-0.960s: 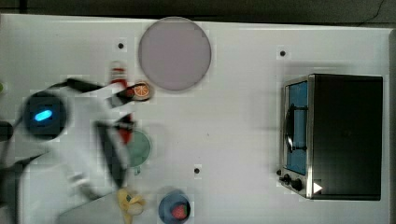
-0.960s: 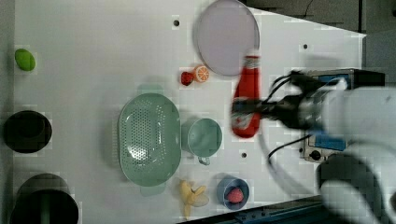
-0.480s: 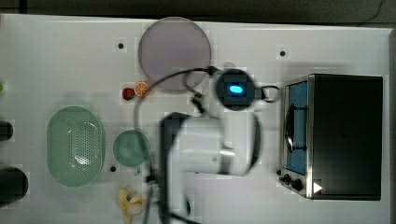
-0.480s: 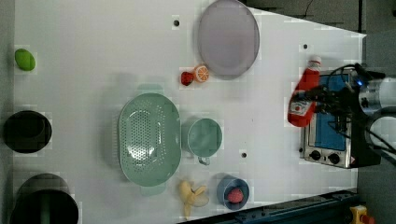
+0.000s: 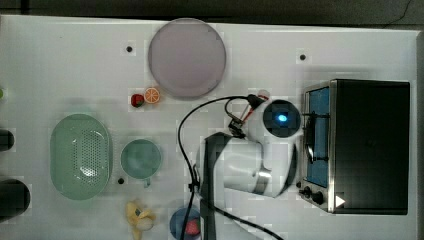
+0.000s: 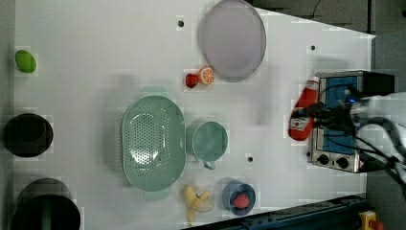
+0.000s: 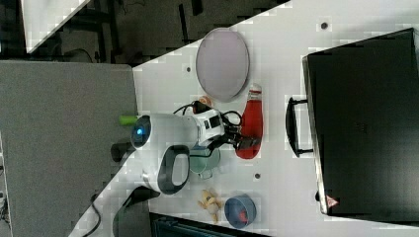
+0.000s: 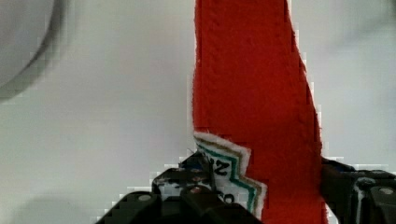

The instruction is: Pick ketchup from strainer and place it on the table

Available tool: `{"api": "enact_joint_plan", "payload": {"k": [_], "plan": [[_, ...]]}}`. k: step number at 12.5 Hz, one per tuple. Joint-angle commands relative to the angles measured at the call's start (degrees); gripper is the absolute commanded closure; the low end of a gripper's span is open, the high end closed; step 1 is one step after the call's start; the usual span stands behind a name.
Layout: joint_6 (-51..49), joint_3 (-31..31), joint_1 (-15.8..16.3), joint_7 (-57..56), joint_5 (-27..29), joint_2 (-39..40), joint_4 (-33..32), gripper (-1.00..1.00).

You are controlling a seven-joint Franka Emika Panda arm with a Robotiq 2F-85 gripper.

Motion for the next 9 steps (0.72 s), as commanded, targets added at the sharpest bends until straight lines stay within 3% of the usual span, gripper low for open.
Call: {"api": "enact_joint_plan", "payload": {"k": [1, 5, 8, 9], "plan": [[5.55, 1.97, 3.51, -2.25, 0.16, 5.09, -0.72, -0.25], [10.91, 1.85, 3.46, -2.21, 0.16, 11.04, -0.74, -0.31], [11.32, 1.80, 3.46, -2.15, 0.18, 10.49, -0.65, -0.95], [10.83, 1.90, 3.47, -2.03, 0.20, 8.77, -0.38, -1.00]]}}
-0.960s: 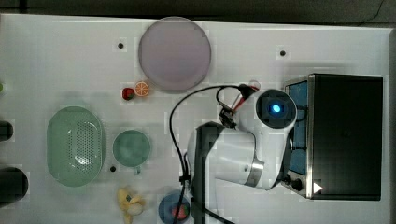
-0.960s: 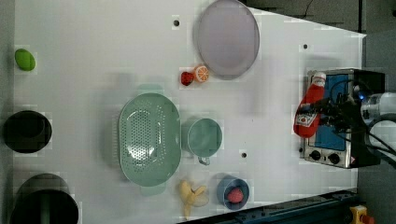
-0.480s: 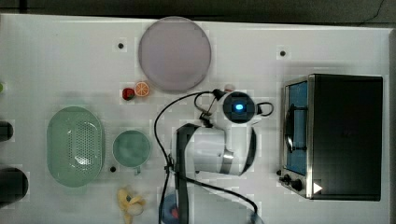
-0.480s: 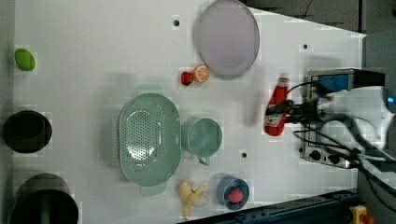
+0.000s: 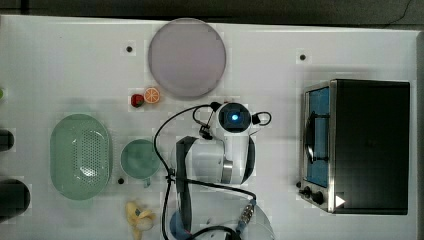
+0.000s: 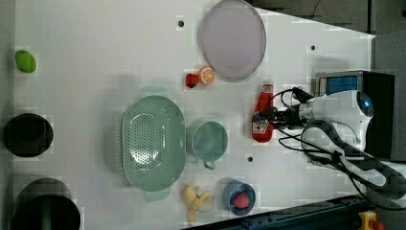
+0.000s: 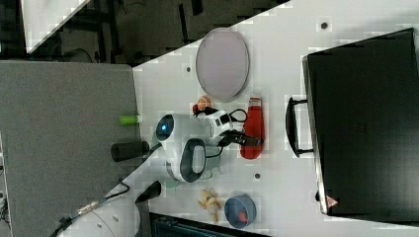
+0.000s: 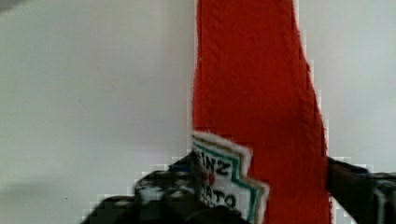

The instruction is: Pick ketchup from strainer and place it on the table

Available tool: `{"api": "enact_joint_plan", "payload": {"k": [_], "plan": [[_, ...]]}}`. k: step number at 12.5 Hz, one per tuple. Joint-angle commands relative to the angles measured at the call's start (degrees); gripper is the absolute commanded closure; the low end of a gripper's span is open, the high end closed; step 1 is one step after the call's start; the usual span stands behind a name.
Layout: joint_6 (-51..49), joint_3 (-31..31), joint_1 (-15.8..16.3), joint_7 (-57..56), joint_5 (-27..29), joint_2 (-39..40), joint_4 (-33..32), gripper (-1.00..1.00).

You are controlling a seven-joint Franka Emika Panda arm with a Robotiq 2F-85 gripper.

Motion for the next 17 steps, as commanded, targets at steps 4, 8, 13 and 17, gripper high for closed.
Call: {"api": "enact_joint_plan", "payload": {"k": [4, 8, 13, 17], "plan": [[-12.46, 0.54, -0.96, 3.93, 0.68, -14.97, 5.52, -1.00], [-34.21, 0.61, -0.94, 10.83, 0.69, -22.59, 16.52, -1.00], [-47.20, 0.37, -0.99, 16.54, 0.61, -24.19, 31.19, -1.00], [-49.11, 0.25, -1.04, 16.85, 0.48, -24.20, 34.72, -1.00]]}}
